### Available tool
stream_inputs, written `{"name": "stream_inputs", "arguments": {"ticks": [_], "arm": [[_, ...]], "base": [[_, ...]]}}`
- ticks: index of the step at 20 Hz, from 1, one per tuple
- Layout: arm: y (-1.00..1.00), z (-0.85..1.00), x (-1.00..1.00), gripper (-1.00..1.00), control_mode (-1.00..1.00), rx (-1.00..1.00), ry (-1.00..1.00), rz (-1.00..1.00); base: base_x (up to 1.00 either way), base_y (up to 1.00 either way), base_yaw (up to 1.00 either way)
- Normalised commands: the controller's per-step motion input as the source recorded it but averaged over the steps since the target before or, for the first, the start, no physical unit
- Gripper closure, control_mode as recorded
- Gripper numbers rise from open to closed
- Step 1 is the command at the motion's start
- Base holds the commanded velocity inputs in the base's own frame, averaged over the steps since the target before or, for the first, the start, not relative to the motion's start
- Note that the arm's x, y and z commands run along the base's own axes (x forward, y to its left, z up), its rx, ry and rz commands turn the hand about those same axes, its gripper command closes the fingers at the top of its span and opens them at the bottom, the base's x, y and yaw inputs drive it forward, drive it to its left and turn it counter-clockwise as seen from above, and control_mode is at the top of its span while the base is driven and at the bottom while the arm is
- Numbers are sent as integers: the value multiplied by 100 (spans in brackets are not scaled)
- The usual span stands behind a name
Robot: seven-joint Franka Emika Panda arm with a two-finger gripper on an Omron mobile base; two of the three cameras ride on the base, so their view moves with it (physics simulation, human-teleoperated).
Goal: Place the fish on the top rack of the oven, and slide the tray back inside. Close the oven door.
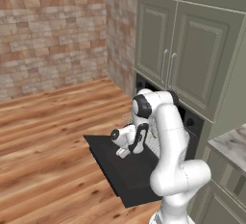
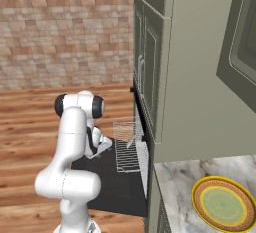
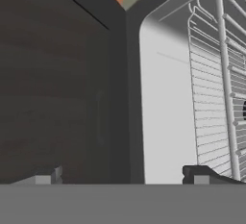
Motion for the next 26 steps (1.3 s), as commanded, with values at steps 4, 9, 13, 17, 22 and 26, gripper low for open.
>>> {"name": "stream_inputs", "arguments": {"ticks": [4,9,13,17,22,26], "arm": [[-6,-1,14,-100,-100,0,0,0],[-9,0,9,-100,-100,0,0,0],[-24,-2,9,-100,-100,0,0,1],[-29,-13,10,-100,-100,0,0,2],[-19,-23,14,-100,-100,0,0,2],[-15,-26,14,-100,-100,0,1,2]], "base": [[0,0,0],[0,0,0],[0,0,0],[0,0,0],[0,0,0],[0,0,0]]}}
